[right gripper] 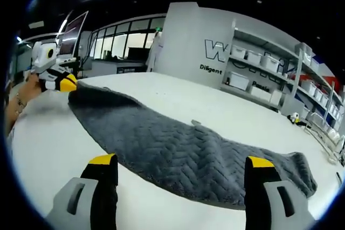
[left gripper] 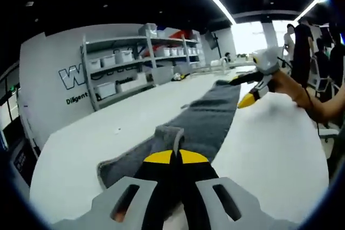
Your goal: Open the folded towel by lifting each exposed corner and separating the folded layers until the towel lies flat within the target outline without major curled edges
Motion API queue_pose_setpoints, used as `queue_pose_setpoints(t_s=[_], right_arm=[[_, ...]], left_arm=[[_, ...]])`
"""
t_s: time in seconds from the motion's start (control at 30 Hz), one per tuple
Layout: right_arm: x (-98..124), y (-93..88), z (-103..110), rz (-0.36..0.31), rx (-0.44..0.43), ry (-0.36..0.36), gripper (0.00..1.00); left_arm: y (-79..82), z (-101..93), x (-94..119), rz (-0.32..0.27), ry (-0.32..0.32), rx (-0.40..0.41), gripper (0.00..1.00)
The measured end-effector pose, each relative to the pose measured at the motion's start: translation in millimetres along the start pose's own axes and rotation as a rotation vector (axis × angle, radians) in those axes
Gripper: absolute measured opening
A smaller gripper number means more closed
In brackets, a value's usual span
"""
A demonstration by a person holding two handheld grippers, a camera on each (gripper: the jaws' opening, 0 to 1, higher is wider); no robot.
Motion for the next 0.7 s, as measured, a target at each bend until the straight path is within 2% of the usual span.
queue_pose_setpoints(t_s=[0.1, 0.23, 0.37, 0.5, 0.7], right_arm=[[0.8, 0.3, -1.7, -0.005, -0.011, -0.001, 0.99], [1.5, 1.0, -3.7, -0.009, -0.022, 0.0, 0.99], [3.2, 1.7, -5.8, -0.014, -0.035, 0.0, 0.99], [4.1, 2.7, -7.5, -0.021, -0.047, -0.001, 0.99], [4.7, 1.7, -6.7, -0.018, -0.047, 0.0, 0.99]], left_arm=[[0.3, -14.0, 2.5, 0.009, -0.042, -0.004, 0.02], [-1.7, -30.5, 9.8, 0.057, -0.072, -0.055, 0.02], [-0.2, -43.9, 24.6, 0.041, -0.095, -0.055, 0.02], [-7.1, -50.1, 36.6, 0.071, -0.093, -0.064, 0.02], [-18.0, -48.5, 55.1, 0.104, -0.082, -0.057, 0.02]])
Point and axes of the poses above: the point that each gripper's makers call its tool centre point, and the gripper's own axes: x roughly backward along the fingers, z roughly to its left, y roughly out of its top, the point moved 6 cm from there along x, roughly backward along the fingers, and after that the axes turned 11 degrees about -y, right-handed, at the moved point
